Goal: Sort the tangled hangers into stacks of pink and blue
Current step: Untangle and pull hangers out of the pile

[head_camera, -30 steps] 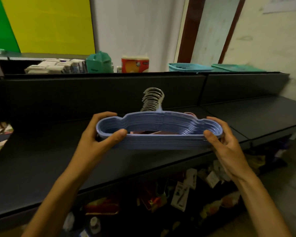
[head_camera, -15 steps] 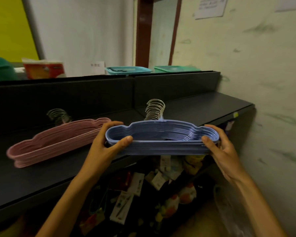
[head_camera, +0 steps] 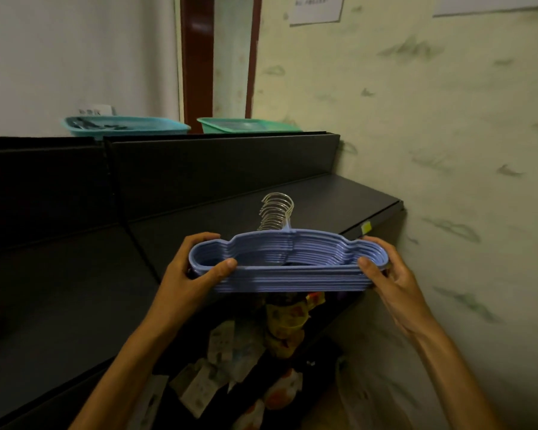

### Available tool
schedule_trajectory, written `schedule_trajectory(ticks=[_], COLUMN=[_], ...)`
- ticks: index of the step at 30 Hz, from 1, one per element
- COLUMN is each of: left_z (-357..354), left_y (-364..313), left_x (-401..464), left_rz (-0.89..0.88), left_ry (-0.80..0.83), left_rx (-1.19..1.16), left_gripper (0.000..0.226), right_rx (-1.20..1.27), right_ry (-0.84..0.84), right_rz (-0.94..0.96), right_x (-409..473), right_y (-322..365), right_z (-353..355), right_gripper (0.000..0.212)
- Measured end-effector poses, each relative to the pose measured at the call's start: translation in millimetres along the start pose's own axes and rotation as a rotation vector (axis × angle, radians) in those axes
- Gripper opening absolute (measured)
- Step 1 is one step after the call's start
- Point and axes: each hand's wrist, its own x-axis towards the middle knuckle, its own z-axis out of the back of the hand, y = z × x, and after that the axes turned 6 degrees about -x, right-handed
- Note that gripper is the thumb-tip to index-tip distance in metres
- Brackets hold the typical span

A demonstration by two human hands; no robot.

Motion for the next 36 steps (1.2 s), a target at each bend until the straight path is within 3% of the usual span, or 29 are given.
schedule_trajectory(ticks=[8, 12, 19, 29, 36], left_z=[-46, -51, -60, -82, -74], left_y=[38, 47, 67, 86, 91], left_x=[110, 134, 155, 163, 160], left_rz=[0.027, 0.024, 0.085, 0.175, 0.208], left_ry=[-0.108, -0.198, -0.392, -0.594, -0.589], left_rx=[0.050, 0.110, 0.203, 0.324, 0.367], left_gripper=[0.044, 0.042, 0.045, 0.048, 0.047], right_rx=[0.050, 0.089, 0.132, 0.170, 0.175], right_ry=[0.119, 0.225, 0.404, 0.660, 0.708], right_rz=[-0.025, -0.001, 0.058, 0.128, 0.121], right_x=[142, 197, 274, 333, 337], right_y=[-52, -74, -115, -144, -151], right_z=[16, -1, -39, -67, -81], right_gripper=[0.064, 0.045, 0.048, 0.043, 0.047])
